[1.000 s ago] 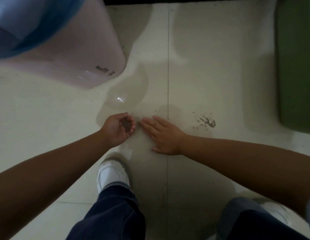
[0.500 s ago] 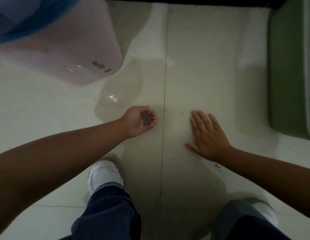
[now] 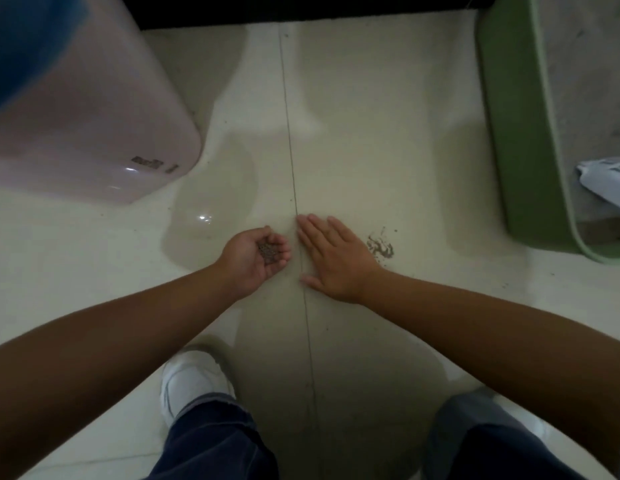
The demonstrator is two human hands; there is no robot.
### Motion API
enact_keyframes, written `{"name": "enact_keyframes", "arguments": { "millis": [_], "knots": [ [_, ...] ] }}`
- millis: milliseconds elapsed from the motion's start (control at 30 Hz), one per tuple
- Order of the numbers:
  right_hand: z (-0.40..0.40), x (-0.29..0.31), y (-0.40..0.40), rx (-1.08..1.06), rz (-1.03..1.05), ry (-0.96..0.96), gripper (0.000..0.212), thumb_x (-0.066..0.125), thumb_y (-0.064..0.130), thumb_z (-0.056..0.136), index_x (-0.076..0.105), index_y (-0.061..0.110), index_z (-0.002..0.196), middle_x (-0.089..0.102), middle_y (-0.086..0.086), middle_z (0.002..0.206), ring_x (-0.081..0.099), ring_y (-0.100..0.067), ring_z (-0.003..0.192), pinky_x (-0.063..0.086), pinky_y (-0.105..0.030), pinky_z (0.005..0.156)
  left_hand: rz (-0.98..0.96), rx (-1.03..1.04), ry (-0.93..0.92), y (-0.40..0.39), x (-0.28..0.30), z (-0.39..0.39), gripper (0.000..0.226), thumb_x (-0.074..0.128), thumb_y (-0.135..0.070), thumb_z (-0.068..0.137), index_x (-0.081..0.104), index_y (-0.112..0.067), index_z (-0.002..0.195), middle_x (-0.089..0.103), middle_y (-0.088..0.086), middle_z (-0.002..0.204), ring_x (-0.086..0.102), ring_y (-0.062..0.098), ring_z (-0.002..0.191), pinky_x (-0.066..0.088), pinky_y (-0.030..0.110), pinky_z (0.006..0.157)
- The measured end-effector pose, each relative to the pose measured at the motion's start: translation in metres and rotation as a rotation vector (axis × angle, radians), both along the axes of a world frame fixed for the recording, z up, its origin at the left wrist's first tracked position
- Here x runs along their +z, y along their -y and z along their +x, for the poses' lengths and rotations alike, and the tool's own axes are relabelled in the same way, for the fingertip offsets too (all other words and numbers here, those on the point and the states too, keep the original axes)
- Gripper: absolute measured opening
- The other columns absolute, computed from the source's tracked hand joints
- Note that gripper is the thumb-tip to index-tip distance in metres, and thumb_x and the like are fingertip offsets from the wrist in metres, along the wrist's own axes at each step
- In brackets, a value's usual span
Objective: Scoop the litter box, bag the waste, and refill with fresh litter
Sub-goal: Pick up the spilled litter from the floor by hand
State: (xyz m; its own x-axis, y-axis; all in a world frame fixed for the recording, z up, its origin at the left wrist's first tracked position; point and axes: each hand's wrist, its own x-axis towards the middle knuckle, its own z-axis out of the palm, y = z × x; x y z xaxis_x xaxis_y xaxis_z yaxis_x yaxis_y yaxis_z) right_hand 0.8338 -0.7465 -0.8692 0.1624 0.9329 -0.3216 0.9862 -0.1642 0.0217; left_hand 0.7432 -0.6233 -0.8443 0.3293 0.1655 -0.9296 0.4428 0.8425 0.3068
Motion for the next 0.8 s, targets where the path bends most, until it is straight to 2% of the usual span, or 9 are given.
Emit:
{"name": "enact_keyframes", "arguments": {
  "millis": [100,200,300,367,400,467,567,700,800],
  "knots": [
    [0.010,0.003,0.021,-0.032,-0.152,-0.049,0.076,0.024,0.055,0.075,0.067,0.004,0.112,0.064,-0.012,0.122,0.062,-0.022,0.113,0.017,-0.037,0.107,-0.009,-0.014,0.002,-0.001,0.001,0.000,0.040,0.031,-0.020,0.099,0.045,-0.007,0.064,0.058,0.001,0.038,0.055,0.008,0.031,0.043,0.011,0.036],
    [0.024,0.003,0.059,-0.025,-0.180,-0.034,0.083,0.009,0.055,0.092,0.063,-0.003,0.114,0.063,-0.018,0.121,0.062,-0.029,0.111,0.001,-0.034,0.111,-0.025,-0.030,0.014,0.002,0.001,0.001,0.040,0.031,-0.020,0.099,0.046,-0.008,0.064,0.058,0.001,0.039,0.056,0.008,0.032,0.044,0.011,0.037],
    [0.036,0.011,0.083,-0.109,-0.151,-0.023,0.087,-0.005,0.052,0.094,0.057,-0.002,0.121,0.060,-0.018,0.125,0.060,-0.032,0.114,-0.002,-0.034,0.114,-0.053,-0.068,0.024,0.011,0.002,0.005,0.042,0.031,-0.019,0.100,0.048,-0.007,0.064,0.058,0.001,0.039,0.056,0.008,0.033,0.045,0.011,0.037],
    [0.041,0.012,0.092,-0.152,-0.080,-0.040,0.075,-0.001,0.051,0.096,0.047,0.002,0.126,0.061,-0.018,0.125,0.060,-0.034,0.113,0.012,-0.035,0.113,-0.072,-0.110,0.022,0.016,0.002,0.007,0.042,0.031,-0.019,0.100,0.049,-0.005,0.064,0.058,0.001,0.039,0.056,0.008,0.033,0.045,0.012,0.037],
    [0.045,0.010,0.094,-0.164,-0.018,-0.045,0.066,0.007,0.051,0.096,0.043,0.004,0.124,0.062,-0.019,0.123,0.061,-0.036,0.111,0.027,-0.037,0.109,-0.079,-0.134,0.020,0.019,0.002,0.008,0.042,0.031,-0.019,0.100,0.050,-0.005,0.064,0.058,0.002,0.039,0.057,0.008,0.033,0.046,0.012,0.037],
    [0.052,0.008,0.092,-0.196,0.075,-0.105,0.052,0.042,0.045,0.088,0.047,0.002,0.116,0.065,-0.027,0.113,0.064,-0.043,0.100,0.051,-0.048,0.085,-0.087,-0.171,0.016,0.023,0.002,0.010,0.043,0.031,-0.019,0.099,0.051,-0.005,0.064,0.059,0.002,0.040,0.057,0.008,0.034,0.046,0.012,0.038],
    [0.063,0.008,0.077,-0.261,0.043,-0.298,0.047,0.068,0.024,0.063,0.066,-0.008,0.098,0.067,-0.030,0.095,0.067,-0.045,0.080,0.053,-0.050,0.072,-0.098,-0.213,0.010,0.028,0.002,0.014,0.043,0.031,-0.019,0.100,0.052,-0.005,0.065,0.059,0.002,0.040,0.057,0.008,0.034,0.046,0.012,0.038],
    [0.061,0.006,0.064,-0.190,0.060,-0.363,0.030,0.065,0.015,0.066,0.070,-0.007,0.086,0.067,-0.023,0.082,0.067,-0.037,0.068,0.055,-0.039,0.069,-0.142,-0.229,0.019,0.032,0.002,0.019,0.042,0.030,-0.019,0.100,0.054,-0.002,0.069,0.062,0.005,0.043,0.062,0.010,0.038,0.050,0.015,0.042],
    [0.057,0.005,0.065,-0.149,0.009,-0.313,0.047,0.038,0.028,0.083,0.067,-0.006,0.098,0.066,-0.021,0.095,0.064,-0.034,0.081,0.054,-0.030,0.074,-0.203,-0.198,0.048,0.030,0.001,0.022,0.041,0.031,-0.018,0.100,0.058,0.002,0.077,0.068,0.010,0.054,0.068,0.016,0.049,0.056,0.021,0.052]
  ]
}}
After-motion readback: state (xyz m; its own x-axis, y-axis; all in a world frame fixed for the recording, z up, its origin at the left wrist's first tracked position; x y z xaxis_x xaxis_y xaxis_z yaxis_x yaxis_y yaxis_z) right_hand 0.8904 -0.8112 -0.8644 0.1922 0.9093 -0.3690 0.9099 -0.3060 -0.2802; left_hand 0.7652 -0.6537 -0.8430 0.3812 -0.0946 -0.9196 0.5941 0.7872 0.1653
